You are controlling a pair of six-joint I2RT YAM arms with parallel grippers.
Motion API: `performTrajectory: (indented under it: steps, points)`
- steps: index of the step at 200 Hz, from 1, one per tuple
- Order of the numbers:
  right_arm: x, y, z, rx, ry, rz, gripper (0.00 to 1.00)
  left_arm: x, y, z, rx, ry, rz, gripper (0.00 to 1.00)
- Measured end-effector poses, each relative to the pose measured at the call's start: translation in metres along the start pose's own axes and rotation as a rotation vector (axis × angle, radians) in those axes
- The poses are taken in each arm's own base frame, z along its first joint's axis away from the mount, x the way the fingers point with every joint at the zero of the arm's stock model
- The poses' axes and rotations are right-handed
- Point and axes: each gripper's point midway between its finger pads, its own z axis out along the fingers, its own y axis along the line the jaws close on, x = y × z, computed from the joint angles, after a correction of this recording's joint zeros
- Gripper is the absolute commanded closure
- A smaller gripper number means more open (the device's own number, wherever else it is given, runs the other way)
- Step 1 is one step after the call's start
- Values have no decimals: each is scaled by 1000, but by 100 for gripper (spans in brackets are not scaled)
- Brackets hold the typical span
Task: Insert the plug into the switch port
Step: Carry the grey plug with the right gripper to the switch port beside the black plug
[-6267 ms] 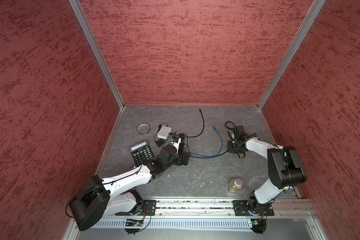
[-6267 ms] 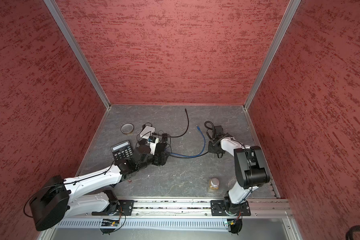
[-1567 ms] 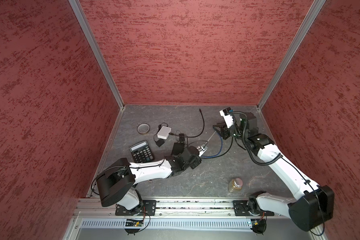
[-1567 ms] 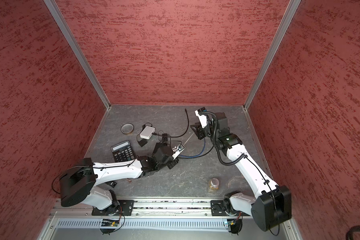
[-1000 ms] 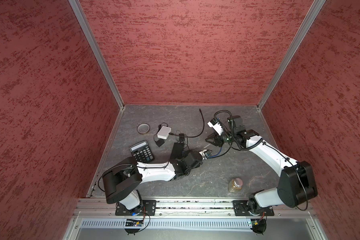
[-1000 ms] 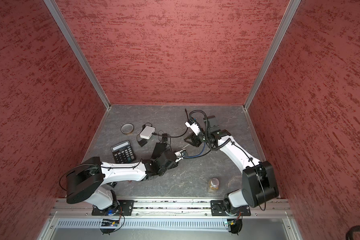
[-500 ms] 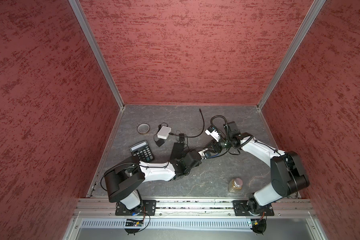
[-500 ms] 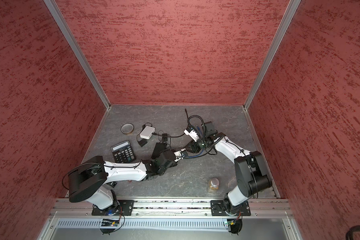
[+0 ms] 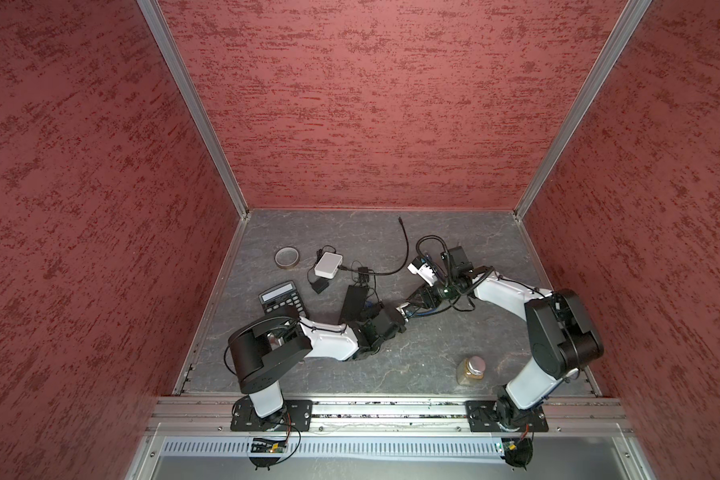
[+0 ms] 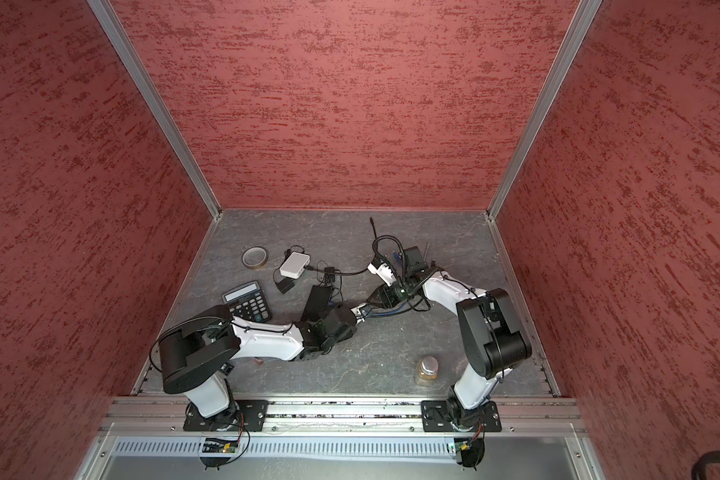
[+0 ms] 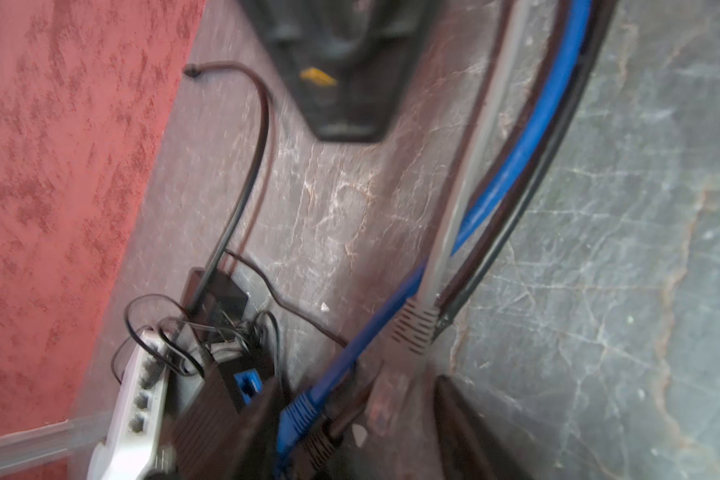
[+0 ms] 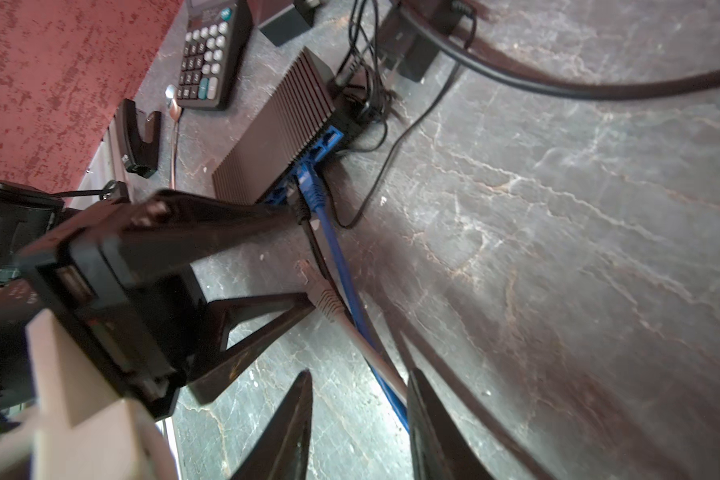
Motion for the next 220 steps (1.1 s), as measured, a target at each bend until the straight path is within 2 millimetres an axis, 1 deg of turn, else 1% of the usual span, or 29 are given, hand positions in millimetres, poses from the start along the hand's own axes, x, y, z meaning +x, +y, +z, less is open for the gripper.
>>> performTrajectory:
  steps: [15,33,63,84,99,114,141,152,161,174,191,220]
  points:
    - [3,-5,3,10,10,16,61,3,-3,0,17,14,-11,11]
    - [3,-8,4,22,11,22,62,2,-1,-2,20,21,-25,0]
    - [0,-10,4,36,0,10,62,-4,12,-13,16,5,-69,0]
    - [-4,-10,3,42,-13,-13,63,-18,34,-31,1,-60,-157,0]
    - [-6,-5,1,52,-29,-60,63,-25,58,-50,-16,-126,-259,0]
    - [-8,3,-1,71,-42,-126,63,-26,84,-69,-37,-187,-377,0]
    - [-10,21,2,116,-51,-281,61,-17,125,-95,-49,-275,-625,0]
    - [-7,24,4,133,-47,-340,61,-11,137,-103,-51,-302,-719,0]
    - [-3,27,7,143,-39,-386,61,-6,144,-109,-47,-322,-786,0]
    - [5,29,11,149,-23,-442,60,2,148,-114,-38,-340,-870,0]
    - [13,29,15,156,1,-486,60,16,149,-115,-27,-328,-963,0]
    - [14,31,19,168,24,-592,60,39,148,-109,-23,-259,-1083,0]
